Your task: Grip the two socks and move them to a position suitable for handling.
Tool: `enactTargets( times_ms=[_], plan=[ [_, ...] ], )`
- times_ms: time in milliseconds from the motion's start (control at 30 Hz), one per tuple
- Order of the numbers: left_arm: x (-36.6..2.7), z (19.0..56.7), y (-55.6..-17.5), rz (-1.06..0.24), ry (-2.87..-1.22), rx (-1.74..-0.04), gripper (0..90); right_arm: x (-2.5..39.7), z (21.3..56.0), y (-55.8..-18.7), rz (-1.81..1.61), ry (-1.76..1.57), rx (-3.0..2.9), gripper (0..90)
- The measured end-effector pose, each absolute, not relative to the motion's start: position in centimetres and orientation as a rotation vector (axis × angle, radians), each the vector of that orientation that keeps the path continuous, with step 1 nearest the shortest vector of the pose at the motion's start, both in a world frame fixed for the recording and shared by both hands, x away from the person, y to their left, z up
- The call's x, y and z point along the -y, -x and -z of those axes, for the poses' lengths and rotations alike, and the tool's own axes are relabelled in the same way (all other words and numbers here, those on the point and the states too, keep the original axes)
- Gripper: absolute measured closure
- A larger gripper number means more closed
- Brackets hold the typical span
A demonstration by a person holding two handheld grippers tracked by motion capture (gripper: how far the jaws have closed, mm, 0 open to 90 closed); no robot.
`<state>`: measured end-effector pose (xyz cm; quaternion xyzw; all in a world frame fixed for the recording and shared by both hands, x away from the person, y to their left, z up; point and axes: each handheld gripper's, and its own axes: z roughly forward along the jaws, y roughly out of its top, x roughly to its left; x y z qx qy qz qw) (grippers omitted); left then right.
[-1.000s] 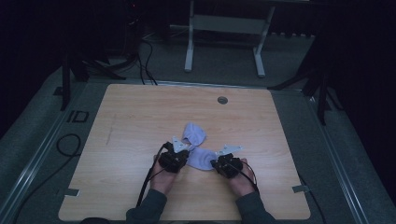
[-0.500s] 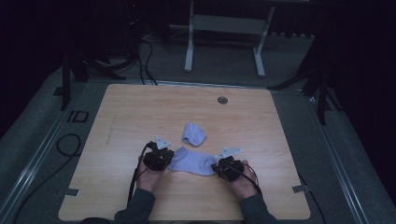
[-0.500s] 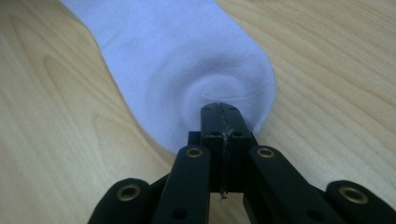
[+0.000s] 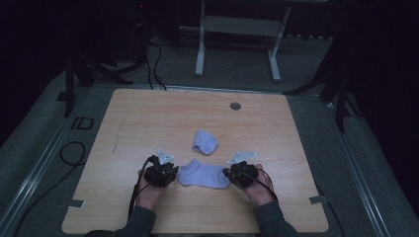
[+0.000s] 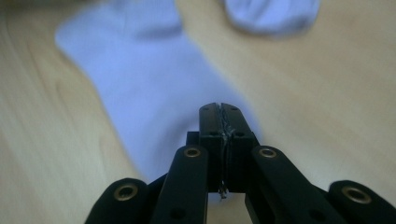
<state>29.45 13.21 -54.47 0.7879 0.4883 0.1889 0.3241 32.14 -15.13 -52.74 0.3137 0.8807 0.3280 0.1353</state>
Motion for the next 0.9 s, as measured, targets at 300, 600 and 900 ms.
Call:
enactTargets(
  times_ms=[300, 600, 900],
  plan=[
    [-13.8, 55.3, -29.9, -0.491, -2.068, -1.307, 70.9, 12.2, 51.3, -38.7, -0.954, -0.982, -2.440, 89.7],
    [-14.1, 55.3, -30.0, -0.497, -2.061, -1.318, 70.6, 9.6, 52.8, -43.3, -0.888, -1.035, -2.462, 89.5],
    [-14.3, 55.3, -29.9, -0.497, -2.054, -1.325, 70.4, 10.1, 54.5, -43.0, -0.838, -1.059, -2.500, 89.6]
  ],
)
